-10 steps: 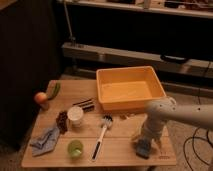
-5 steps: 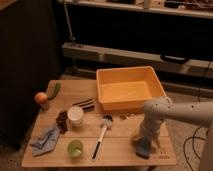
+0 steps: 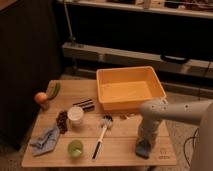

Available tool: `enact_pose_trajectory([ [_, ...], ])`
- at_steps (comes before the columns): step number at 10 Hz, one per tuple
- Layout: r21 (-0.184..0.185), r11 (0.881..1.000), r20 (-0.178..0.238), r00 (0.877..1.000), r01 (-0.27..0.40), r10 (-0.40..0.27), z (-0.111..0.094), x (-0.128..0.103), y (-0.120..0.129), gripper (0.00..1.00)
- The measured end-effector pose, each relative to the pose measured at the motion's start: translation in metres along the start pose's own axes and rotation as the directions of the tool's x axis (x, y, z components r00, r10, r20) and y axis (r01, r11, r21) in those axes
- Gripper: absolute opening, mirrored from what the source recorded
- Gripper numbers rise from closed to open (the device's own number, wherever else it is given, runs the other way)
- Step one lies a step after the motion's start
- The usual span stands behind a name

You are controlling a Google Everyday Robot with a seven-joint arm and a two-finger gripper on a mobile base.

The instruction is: Wipe table surface with sponge

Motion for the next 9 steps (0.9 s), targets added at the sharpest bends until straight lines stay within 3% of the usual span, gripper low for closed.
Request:
enact_pose_trajectory([
  [2,0.012,1.0,0.003,1.0,-0.006,0.006,0.002,0.001,-0.001,0.17],
  [9,0.006,1.0,0.047,0.999,0.013,-0.014,-0.015,0.009,0.003,0.14],
])
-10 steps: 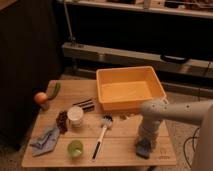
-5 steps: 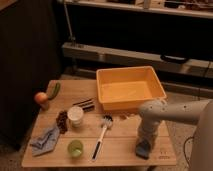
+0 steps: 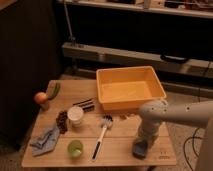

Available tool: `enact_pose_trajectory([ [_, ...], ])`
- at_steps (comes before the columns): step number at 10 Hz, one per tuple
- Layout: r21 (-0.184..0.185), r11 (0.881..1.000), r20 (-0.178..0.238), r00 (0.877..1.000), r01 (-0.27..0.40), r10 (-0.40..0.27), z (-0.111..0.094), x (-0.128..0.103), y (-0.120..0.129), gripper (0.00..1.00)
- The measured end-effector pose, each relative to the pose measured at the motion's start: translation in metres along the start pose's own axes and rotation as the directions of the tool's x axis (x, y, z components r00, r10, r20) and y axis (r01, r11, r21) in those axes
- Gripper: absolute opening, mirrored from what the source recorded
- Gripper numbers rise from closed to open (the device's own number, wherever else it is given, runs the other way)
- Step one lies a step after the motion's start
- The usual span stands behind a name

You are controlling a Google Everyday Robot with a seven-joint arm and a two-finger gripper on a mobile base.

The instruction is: Wipe table surface with sponge

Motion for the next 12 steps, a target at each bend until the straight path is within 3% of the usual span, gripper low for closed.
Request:
enact_pose_trajectory([
  [7,-0.002,0.999,0.042,0.998,0.038,-0.038,-0.042,-0.03,0.02,0.14],
  [12,0.027,1.0,0.023,1.0,-0.004,0.004,-0.055,-0.076,0.004,0.14],
])
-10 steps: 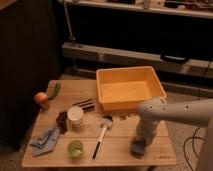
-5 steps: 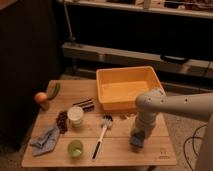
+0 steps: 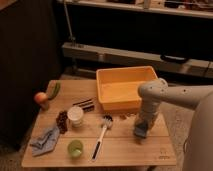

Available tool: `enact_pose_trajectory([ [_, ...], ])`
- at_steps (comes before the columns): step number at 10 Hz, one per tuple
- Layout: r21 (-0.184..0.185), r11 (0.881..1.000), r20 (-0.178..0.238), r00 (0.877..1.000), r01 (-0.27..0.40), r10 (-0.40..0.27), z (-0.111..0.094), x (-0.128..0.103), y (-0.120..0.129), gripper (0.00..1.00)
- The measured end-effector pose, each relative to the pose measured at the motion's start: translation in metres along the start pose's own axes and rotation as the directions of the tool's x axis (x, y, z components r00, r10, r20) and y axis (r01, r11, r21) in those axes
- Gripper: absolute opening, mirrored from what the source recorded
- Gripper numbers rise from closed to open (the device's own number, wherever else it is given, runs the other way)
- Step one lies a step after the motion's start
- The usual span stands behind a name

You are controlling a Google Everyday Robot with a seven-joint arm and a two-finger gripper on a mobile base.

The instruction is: Wipe table surface with sponge

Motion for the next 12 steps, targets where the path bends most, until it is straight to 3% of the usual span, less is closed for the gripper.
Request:
enact_pose_trajectory([
  [3,0.024,0.999,-0.024,0.999,-0.031,0.032,0.006,-0.01,-0.015,0.14],
  [7,0.044,0.997,-0.059,0.996,-0.067,0.069,0.02,-0.01,-0.054,0.14],
  [9,0.045,0.998,-0.066,0.997,-0.048,0.051,0.028,0.005,-0.057,0.14],
  [12,0.046,0.999,-0.09,0.996,-0.013,0.017,0.046,0.05,-0.06,0.14],
])
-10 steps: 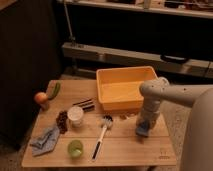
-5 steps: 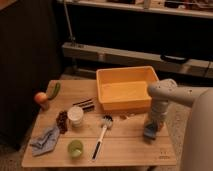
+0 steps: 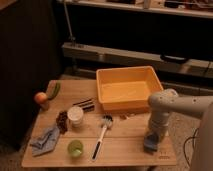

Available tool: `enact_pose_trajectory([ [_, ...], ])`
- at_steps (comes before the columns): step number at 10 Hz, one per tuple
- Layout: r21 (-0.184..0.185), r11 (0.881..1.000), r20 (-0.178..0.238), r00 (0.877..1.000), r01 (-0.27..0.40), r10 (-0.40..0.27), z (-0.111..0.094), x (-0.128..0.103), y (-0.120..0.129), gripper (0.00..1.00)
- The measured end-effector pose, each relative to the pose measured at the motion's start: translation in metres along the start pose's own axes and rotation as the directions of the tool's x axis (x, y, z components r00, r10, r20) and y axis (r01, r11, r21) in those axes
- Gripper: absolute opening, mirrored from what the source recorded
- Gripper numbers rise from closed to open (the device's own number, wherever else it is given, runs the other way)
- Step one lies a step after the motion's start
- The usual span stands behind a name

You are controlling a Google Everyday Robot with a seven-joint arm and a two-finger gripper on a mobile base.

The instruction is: Wipe table surface with sponge

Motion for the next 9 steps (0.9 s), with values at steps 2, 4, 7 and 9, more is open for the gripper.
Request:
enact_pose_trajectory([
  [2,0.006,0.999,-0.016,0.999,0.033,-0.033,0.016,0.02,0.002,0.14],
  [4,0.014,0.997,-0.02,0.997,0.071,-0.07,0.022,0.033,0.01,0.14],
  [7,0.037,0.986,-0.022,0.986,0.164,-0.163,0.033,0.067,0.049,0.14],
  [9,0.043,0.974,-0.008,0.975,0.222,-0.222,0.027,0.074,0.08,0.14],
])
